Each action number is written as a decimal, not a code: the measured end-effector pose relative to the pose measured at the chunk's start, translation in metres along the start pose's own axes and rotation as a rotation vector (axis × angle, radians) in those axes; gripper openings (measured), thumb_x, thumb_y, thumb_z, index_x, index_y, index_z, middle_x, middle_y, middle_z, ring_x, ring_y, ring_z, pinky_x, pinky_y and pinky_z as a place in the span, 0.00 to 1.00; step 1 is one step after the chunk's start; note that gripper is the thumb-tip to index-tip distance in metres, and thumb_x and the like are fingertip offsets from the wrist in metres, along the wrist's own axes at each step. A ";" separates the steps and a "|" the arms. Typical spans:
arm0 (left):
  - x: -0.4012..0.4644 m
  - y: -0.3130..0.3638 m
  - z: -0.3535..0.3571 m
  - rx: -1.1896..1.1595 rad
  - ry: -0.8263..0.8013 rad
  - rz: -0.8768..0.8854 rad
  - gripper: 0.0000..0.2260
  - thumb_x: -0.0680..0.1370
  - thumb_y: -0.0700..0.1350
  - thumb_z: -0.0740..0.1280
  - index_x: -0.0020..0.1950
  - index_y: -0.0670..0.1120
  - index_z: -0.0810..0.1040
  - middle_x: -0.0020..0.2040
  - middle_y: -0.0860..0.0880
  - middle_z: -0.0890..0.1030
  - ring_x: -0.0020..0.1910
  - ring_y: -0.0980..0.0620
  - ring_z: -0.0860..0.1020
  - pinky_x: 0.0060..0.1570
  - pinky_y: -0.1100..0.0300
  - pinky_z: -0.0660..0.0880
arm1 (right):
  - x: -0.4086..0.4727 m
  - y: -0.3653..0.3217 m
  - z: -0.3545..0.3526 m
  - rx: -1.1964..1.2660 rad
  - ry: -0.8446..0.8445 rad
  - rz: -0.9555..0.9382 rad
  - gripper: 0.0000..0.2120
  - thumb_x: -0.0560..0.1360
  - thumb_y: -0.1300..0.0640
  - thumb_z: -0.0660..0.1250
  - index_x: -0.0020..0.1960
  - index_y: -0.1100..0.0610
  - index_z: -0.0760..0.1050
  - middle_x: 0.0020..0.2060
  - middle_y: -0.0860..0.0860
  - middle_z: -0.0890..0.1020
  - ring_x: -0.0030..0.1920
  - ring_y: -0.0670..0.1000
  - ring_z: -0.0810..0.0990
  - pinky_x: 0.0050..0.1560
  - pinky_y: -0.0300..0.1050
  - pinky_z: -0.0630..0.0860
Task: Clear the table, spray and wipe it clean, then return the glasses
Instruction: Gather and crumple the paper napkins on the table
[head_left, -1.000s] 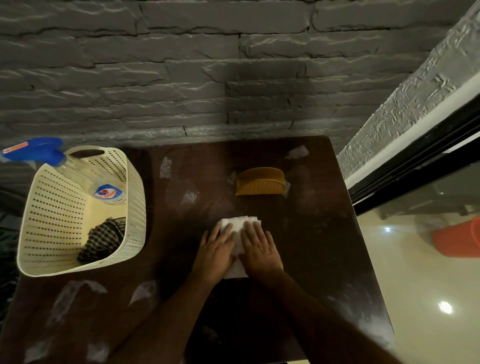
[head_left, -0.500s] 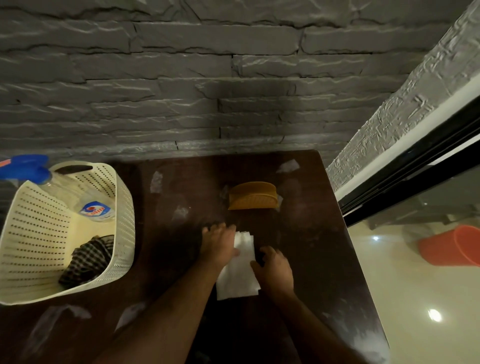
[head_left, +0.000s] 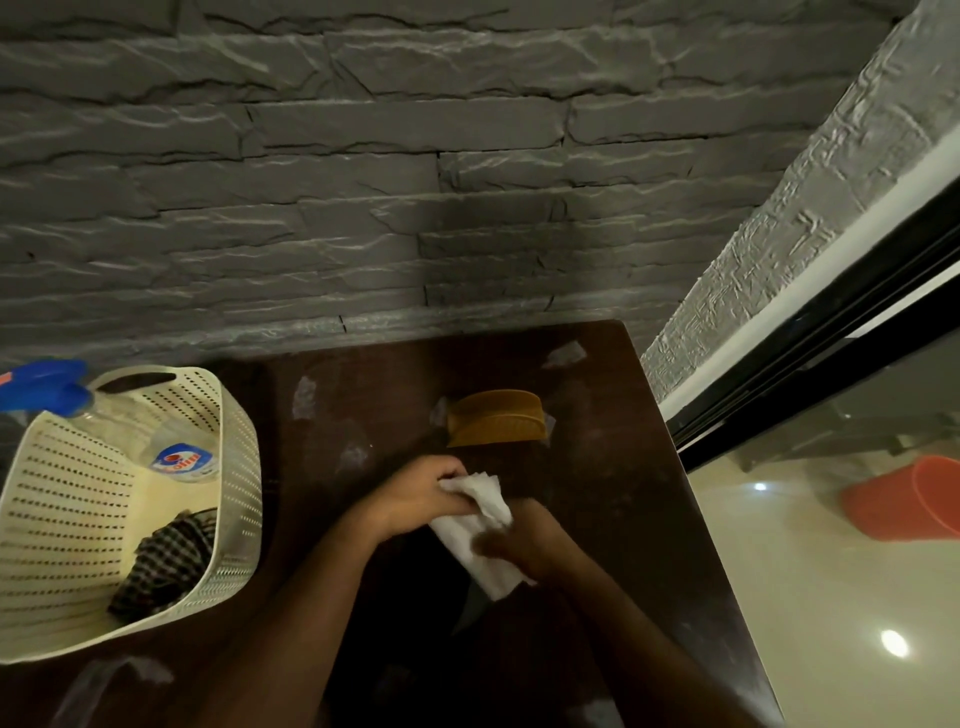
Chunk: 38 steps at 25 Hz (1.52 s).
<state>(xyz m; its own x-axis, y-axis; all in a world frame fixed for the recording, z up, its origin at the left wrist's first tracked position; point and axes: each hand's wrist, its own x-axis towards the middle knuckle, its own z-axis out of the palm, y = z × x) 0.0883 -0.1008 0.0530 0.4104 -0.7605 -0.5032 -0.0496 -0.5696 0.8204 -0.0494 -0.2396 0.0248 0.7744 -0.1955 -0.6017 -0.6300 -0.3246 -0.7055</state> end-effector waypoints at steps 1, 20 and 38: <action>0.000 0.005 -0.005 -0.049 0.057 0.052 0.07 0.70 0.42 0.76 0.45 0.47 0.79 0.40 0.53 0.81 0.40 0.60 0.78 0.44 0.62 0.72 | 0.001 -0.010 -0.015 -0.098 0.056 -0.036 0.13 0.69 0.53 0.73 0.51 0.56 0.80 0.45 0.53 0.84 0.45 0.50 0.83 0.49 0.51 0.81; 0.055 0.015 -0.034 0.566 0.410 0.088 0.17 0.76 0.53 0.68 0.65 0.54 0.76 0.53 0.56 0.79 0.52 0.56 0.78 0.50 0.60 0.74 | 0.070 -0.052 -0.112 -0.749 0.235 -0.239 0.17 0.77 0.53 0.65 0.64 0.49 0.69 0.54 0.51 0.81 0.53 0.53 0.81 0.56 0.54 0.77; 0.073 0.024 -0.027 0.837 0.542 0.161 0.10 0.79 0.51 0.62 0.58 0.57 0.78 0.54 0.55 0.82 0.55 0.51 0.76 0.53 0.55 0.67 | 0.083 -0.054 -0.112 -0.650 0.257 -0.317 0.12 0.80 0.54 0.59 0.62 0.50 0.75 0.53 0.51 0.82 0.51 0.51 0.81 0.50 0.47 0.77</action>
<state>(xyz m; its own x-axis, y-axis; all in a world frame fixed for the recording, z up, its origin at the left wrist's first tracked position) 0.1418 -0.1619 0.0433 0.6910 -0.7217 -0.0411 -0.6781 -0.6669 0.3089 0.0552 -0.3418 0.0544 0.9514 -0.1855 -0.2458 -0.2770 -0.8644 -0.4196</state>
